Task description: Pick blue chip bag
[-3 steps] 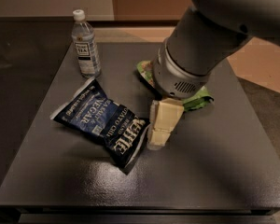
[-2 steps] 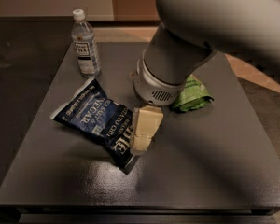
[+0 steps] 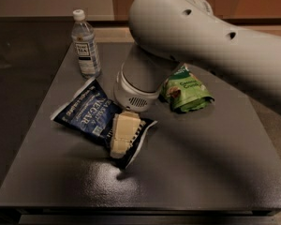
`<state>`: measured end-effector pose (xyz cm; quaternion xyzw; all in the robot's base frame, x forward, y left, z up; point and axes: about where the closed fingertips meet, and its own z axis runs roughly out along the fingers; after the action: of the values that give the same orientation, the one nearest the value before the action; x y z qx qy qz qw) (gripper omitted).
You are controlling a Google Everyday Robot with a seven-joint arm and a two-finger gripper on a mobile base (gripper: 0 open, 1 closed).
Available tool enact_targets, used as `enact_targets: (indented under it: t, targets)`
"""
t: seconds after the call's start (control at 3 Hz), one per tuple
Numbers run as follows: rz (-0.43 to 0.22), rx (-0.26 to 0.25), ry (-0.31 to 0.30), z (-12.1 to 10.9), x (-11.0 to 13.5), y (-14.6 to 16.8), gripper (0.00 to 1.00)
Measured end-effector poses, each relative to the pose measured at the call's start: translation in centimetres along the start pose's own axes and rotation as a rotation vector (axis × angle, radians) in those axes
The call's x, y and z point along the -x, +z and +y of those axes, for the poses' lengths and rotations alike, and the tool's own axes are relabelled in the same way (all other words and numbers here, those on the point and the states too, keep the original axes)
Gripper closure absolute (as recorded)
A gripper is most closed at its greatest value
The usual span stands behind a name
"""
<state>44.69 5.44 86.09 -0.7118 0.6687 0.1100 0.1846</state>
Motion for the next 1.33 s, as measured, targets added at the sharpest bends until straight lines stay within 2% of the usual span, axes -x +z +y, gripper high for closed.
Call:
enact_targets:
  t: [0.33,0.67,1.0,1.33]
  targets:
    - [-0.014,0.056,-0.004,0.1,0.9,1.4,0.18]
    - [-0.028,0.1,-0.007,0.2,1.4,1.8,0.41]
    - [-0.052,0.12,-0.018,0.2,2.0,1.1,0.64]
    - [-0.079,0.118,-0.039,0.0,2.7,-0.3,0.88]
